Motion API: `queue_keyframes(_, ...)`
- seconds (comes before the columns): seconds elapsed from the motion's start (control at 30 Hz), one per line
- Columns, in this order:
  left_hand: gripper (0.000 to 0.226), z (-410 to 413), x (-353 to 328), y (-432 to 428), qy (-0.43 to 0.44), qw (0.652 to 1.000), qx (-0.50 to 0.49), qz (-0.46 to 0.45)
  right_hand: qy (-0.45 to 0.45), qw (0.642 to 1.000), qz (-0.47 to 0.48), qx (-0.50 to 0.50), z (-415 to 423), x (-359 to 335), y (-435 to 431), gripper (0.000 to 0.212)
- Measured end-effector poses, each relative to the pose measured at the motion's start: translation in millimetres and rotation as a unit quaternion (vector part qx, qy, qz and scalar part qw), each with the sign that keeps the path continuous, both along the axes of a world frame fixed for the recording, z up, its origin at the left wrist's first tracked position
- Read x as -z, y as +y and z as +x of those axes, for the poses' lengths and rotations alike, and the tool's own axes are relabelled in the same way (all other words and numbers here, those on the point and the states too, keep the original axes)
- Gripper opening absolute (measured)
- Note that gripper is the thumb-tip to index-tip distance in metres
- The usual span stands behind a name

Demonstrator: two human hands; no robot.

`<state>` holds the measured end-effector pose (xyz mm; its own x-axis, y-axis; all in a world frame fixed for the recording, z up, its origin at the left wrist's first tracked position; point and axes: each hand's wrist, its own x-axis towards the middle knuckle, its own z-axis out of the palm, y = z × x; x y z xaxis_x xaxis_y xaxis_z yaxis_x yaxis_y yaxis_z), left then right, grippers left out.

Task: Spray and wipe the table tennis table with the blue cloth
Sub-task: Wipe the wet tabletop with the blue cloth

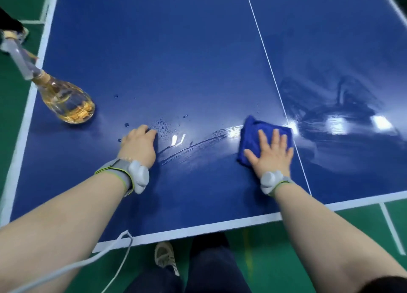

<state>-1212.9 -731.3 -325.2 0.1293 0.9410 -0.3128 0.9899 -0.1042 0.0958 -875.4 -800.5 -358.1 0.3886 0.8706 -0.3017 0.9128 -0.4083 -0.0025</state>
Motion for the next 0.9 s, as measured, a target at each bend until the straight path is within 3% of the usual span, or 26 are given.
queue_keyframes(0.13, 0.062, 7.6, 5.0, 18.6, 0.010, 0.999, -0.024, -0.046, 0.012, 0.986, -0.013, 0.167, 66.8, -2.6, 13.6, 0.085)
queue_keyframes(0.3, 0.061, 11.6, 1.9, 34.2, 0.035, 0.998, -0.013, -0.047, 0.003, 0.981, -0.014, 0.193, 57.3, -1.4, 42.6, 0.086)
queue_keyframes(0.43, 0.059, 12.1, -3.0, 38.6, 0.048, 0.998, -0.015, -0.048, -0.004, 0.994, -0.011, 0.106, 24.4, -2.5, 62.5, 0.086)
queue_keyframes(0.6, 0.063, 11.0, -6.0, 41.5, 0.038, 0.998, -0.021, -0.041, 0.018, 0.994, 0.000, -0.104, -73.0, -1.2, 83.3, 0.090)
queue_keyframes(0.77, 0.050, 9.5, -3.1, 43.4, 0.025, 0.999, -0.024, -0.016, 0.073, 0.933, -0.034, -0.350, -167.7, -2.2, 65.1, 0.090)
queue_keyframes(0.9, 0.038, 11.1, -4.8, 50.4, 0.015, 0.999, -0.050, 0.003, 0.081, 0.902, -0.039, -0.421, -172.2, 2.0, 69.0, 0.083)
